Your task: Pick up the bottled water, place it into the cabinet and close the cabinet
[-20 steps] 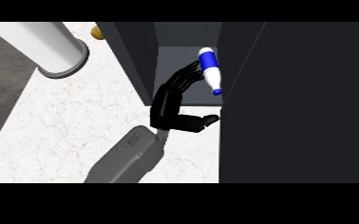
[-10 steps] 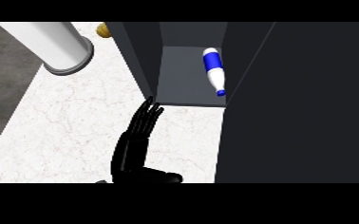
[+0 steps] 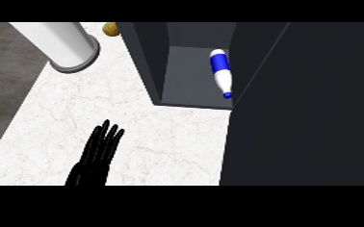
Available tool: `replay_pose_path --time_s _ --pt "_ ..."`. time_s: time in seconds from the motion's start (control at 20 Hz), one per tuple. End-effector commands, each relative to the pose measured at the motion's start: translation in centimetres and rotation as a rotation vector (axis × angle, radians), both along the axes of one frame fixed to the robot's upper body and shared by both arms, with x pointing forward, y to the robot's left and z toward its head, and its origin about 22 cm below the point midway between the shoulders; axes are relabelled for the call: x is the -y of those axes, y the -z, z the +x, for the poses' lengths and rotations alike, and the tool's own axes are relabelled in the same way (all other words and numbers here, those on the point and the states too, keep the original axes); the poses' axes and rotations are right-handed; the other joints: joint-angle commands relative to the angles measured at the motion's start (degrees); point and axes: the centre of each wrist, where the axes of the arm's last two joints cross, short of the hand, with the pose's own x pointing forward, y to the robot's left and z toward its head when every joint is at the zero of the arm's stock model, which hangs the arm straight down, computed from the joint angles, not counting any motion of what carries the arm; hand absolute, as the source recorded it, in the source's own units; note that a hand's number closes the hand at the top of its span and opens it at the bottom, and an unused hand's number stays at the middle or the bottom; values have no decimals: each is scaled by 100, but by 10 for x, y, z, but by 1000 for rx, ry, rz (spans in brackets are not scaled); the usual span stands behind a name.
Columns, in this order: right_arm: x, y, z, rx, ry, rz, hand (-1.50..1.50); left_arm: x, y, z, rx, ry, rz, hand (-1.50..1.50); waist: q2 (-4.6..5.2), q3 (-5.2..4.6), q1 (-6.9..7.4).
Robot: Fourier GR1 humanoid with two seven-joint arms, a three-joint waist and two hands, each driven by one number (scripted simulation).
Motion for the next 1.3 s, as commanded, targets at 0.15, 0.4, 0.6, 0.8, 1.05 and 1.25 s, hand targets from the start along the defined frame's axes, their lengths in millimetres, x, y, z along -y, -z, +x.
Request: replay_pose_path --time_s 0.15,0.4,0.6,0.8,1.05,1.25 --pt "-18 -49 7 170 -113 -88 150 -51 -16 -30 29 -10 24 -150 28 -15 122" --pt "-30 -46 7 65 -141 -72 150 -91 -21 -44 39 -9 34 -150 89 -23 121" --pt "-36 -35 20 34 -188 -95 150 -104 -29 -51 51 54 28 -150 172 -14 325" --pt "-42 -35 35 133 -299 -167 150 -119 -36 -44 64 65 45 -150 192 -27 453" --pt "-45 -36 49 134 -335 -235 150 -128 -39 -43 72 67 35 -150 244 -51 566" --pt "-55 -26 60 107 -347 -236 150 -138 -41 -44 79 74 59 -150 250 -64 668"
